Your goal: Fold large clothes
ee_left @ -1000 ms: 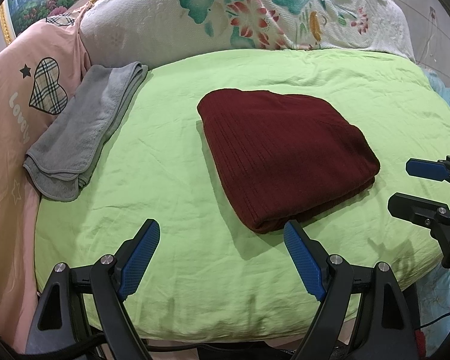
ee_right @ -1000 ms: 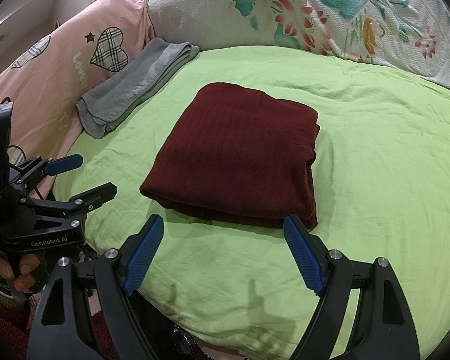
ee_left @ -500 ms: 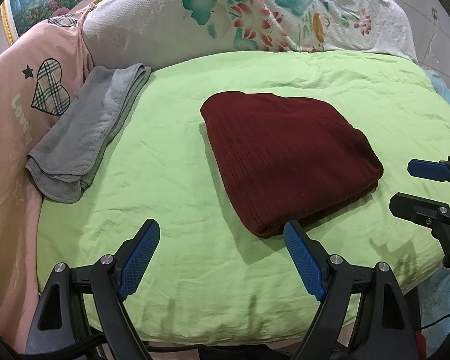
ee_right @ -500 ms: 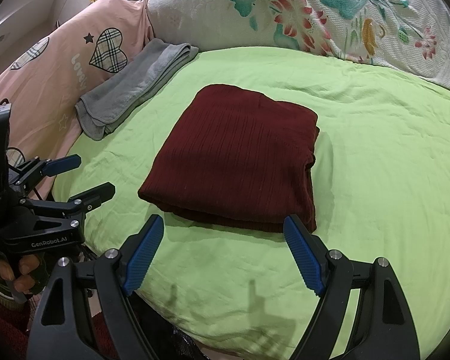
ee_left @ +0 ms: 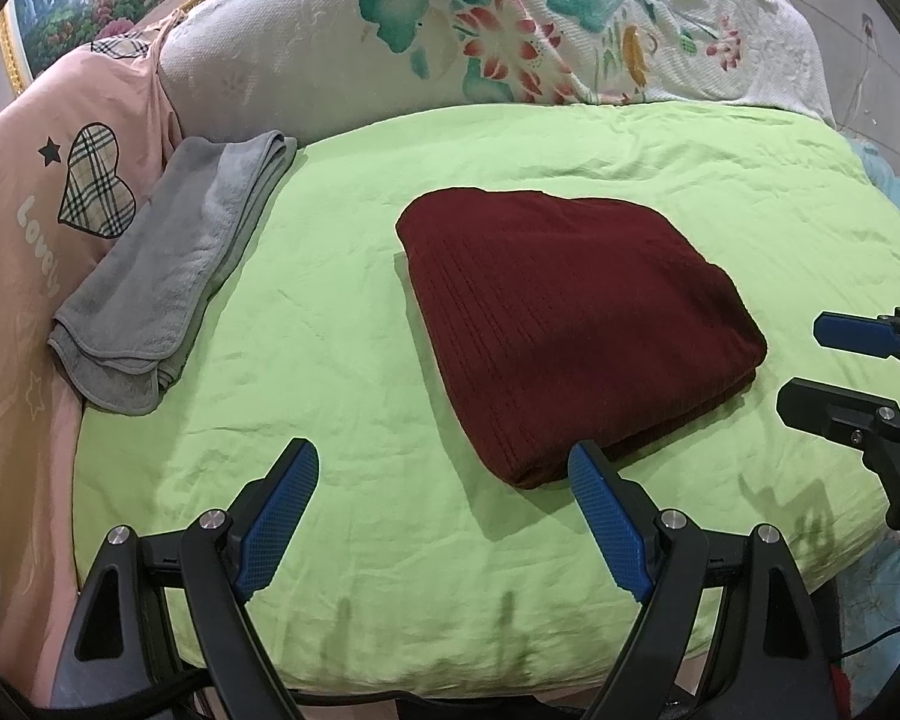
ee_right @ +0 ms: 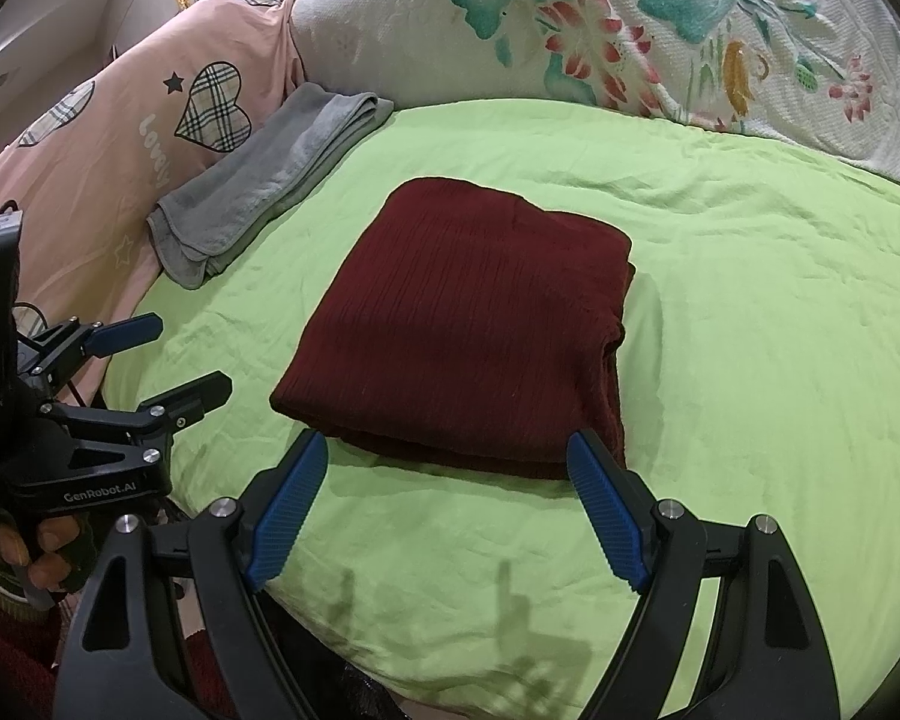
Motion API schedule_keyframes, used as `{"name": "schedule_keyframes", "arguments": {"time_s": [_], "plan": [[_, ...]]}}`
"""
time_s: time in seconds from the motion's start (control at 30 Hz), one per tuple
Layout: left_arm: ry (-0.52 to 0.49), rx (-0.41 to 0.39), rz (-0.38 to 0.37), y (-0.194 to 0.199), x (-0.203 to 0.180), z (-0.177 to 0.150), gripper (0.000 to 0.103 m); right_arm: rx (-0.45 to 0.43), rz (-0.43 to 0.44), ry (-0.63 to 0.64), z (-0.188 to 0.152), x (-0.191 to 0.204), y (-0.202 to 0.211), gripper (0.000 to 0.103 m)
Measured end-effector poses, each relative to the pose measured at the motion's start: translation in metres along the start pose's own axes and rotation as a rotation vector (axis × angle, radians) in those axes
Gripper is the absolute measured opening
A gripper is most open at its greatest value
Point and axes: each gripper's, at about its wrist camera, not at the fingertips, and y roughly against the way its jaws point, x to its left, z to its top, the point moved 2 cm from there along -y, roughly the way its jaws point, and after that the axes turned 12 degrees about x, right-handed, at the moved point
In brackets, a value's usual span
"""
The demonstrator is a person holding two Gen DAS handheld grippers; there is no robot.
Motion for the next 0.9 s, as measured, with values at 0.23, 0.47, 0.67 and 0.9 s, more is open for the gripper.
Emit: {"name": "schedule_keyframes", "arguments": {"time_s": [0.23,0.47,0.67,0.9], "plan": [[0.001,0.004,0.004,-0.002,-0.001,0.003,0.086,0.002,-0.002,-0.001,0.003,-0.002,0.0,0.082],[0.001,0.009,0.003,-0.004,-0.001,0.006,0.087,0.004,-0.001,-0.001,0.007,-0.004,-0.001,0.082],[0.001,0.01,0.006,-0.007,-0.001,0.009,0.087,0.003,0.0,-0.001,0.008,-0.004,-0.001,0.082],[0.025,0.01,-0.009,-0.011,0.005,0.015,0.087,-0.001,0.0,-0.01,0.017,-0.006,-0.005,0.082]]}}
